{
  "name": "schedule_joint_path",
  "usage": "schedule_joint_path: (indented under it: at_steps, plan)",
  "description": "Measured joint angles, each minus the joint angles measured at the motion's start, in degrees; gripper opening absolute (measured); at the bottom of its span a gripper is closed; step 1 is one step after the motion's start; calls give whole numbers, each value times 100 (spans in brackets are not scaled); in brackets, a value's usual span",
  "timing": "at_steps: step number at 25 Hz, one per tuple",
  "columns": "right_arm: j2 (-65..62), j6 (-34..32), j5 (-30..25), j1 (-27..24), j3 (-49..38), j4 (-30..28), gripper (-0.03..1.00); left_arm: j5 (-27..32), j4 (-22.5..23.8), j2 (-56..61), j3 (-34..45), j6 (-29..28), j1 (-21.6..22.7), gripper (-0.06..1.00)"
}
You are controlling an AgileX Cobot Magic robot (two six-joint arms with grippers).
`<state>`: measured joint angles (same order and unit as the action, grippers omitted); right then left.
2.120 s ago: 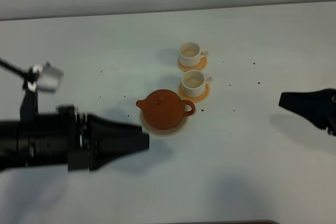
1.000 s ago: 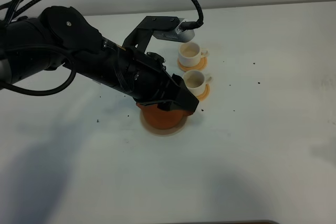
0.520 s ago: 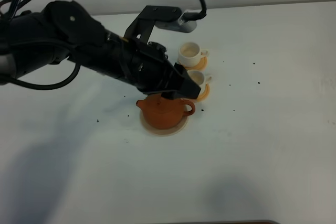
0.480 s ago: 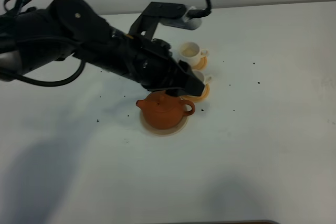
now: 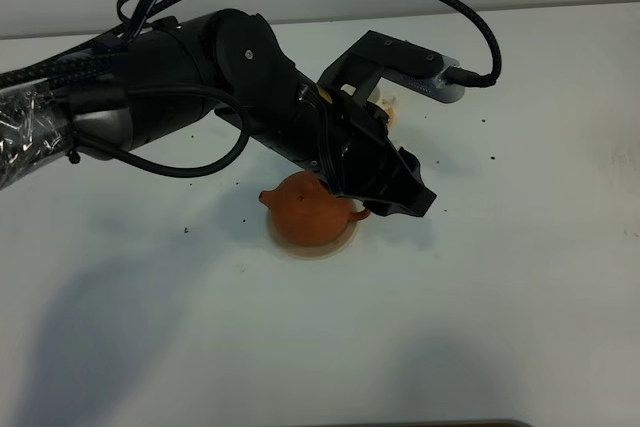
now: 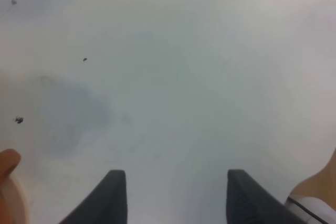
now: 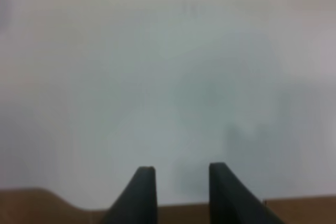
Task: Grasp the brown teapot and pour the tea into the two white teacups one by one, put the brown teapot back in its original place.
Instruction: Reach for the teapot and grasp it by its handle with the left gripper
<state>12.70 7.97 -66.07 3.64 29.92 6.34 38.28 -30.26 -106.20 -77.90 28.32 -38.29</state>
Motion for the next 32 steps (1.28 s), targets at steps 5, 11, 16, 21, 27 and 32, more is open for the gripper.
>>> schedule_joint_path:
  at_steps: [5,11,16,21,27,32]
  plan:
    - [-375,197,375,0,-177,137,24,-15,123,1,1,-128,-37,43]
    - [-670,260,432,0,-176,178,24,-15,161,-1,1,-158,-41,43]
    - [-694,260,439,0,-176,198,24,35,179,-1,1,-158,-41,43]
    - [-995,260,447,0,-178,211,24,60,184,-1,1,-158,-41,43]
    - [-1290,260,440,0,-189,363,24,65,190,-1,1,-268,-41,43]
    - [-1308,260,442,0,-189,440,24,251,603,-132,-324,-771,-54,43]
